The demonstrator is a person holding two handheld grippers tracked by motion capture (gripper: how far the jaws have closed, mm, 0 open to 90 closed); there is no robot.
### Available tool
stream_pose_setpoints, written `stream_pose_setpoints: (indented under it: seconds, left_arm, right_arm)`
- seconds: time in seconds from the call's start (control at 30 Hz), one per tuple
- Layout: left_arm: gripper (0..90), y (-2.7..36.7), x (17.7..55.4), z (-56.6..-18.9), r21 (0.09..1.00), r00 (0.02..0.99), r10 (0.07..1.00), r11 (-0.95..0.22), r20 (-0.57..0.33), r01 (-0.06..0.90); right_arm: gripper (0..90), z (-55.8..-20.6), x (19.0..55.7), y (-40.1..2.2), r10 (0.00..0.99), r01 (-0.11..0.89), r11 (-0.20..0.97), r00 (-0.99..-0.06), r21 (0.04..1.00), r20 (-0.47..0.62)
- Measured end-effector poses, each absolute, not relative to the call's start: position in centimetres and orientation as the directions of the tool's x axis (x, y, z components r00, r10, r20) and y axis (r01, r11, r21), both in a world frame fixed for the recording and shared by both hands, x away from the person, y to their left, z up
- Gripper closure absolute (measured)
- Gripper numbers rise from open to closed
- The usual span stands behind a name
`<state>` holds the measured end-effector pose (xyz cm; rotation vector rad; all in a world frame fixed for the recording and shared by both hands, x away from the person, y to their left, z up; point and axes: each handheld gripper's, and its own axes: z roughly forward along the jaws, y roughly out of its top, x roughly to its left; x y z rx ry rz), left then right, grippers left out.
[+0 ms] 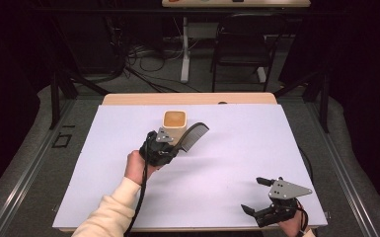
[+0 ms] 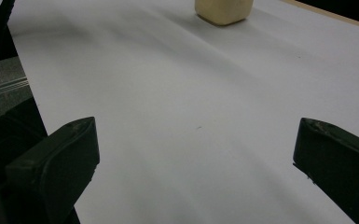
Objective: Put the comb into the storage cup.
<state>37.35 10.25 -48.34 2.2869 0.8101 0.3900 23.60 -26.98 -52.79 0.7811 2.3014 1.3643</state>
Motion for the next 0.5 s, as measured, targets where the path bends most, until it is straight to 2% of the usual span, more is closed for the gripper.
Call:
stream_pose_setpoints:
  seconds: [0.5]
  left_arm:
    - [71.8, 10.93, 37.30, -47.77, 0.705, 0.754, 0.654, -0.562, 0.058, 0.434]
  right_arm:
    - [0.0, -52.79, 23.60, -27.00, 0.619, 0.280, 0.383, -0.785, 0.880, -0.019]
